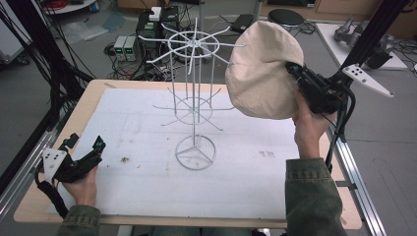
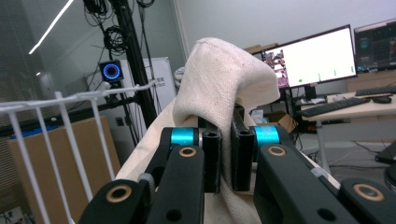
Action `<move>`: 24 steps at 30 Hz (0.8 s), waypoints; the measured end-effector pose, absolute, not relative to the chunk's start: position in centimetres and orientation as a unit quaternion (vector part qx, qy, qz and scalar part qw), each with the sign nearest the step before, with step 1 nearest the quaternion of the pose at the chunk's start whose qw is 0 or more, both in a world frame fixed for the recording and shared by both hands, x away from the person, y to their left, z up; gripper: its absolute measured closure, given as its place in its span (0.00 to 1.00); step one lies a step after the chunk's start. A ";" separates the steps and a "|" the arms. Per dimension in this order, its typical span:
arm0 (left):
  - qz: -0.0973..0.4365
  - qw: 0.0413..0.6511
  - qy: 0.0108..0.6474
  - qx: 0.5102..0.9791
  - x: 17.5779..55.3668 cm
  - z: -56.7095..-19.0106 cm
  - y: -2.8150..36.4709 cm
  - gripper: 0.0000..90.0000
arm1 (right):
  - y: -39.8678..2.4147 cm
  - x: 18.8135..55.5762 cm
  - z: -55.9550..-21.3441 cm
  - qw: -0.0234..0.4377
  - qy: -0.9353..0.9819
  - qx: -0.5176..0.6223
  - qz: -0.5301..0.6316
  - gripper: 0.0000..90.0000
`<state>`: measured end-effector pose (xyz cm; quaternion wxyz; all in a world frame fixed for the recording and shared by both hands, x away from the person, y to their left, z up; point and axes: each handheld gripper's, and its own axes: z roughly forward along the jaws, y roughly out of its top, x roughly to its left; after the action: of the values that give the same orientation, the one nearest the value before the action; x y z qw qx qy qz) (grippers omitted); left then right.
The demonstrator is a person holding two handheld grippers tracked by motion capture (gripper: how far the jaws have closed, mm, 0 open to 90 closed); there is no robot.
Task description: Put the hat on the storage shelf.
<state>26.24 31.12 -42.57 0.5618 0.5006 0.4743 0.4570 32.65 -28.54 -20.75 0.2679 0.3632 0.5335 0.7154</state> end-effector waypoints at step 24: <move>0.456 0.562 0.474 0.502 26.3 -42.6 31.0 0.21 | -30.4 29.6 -17.0 0.274 0.538 0.306 0.736 0.96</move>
<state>26.26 30.99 -42.56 0.5619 0.5020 0.4737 0.4559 29.63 -30.40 -17.01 0.2743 0.3059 0.5379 0.7361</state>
